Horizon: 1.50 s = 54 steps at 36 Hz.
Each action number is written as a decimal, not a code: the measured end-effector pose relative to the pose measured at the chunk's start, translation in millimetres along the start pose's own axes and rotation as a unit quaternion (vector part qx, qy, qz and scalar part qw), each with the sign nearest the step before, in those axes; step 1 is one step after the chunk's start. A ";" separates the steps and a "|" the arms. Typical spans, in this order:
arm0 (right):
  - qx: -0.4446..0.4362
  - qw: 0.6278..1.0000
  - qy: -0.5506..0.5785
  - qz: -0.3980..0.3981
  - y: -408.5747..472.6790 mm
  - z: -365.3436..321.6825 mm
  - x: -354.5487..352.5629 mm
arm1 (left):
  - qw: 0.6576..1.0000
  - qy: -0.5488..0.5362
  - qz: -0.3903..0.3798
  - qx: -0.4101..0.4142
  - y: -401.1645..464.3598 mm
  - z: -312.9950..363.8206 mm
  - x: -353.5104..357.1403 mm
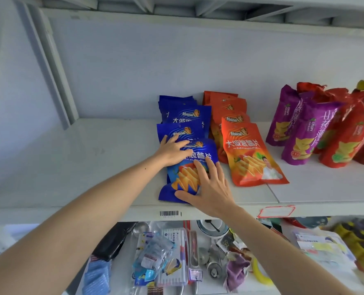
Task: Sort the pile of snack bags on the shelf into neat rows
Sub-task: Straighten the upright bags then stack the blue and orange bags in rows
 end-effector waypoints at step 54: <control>0.039 0.999 -0.002 0.004 64.7 -1.8 9.0 | 0.998 0.043 0.043 0.006 66.8 -13.4 -7.8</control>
Point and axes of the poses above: each hand's wrist, its own y-axis towards the middle knuckle, its own x-axis out of the palm, z = x × y, the point moved 1 cm from there along y, towards the middle knuckle, and after that the axes turned 4 degrees about -z, right-handed, at the moved point
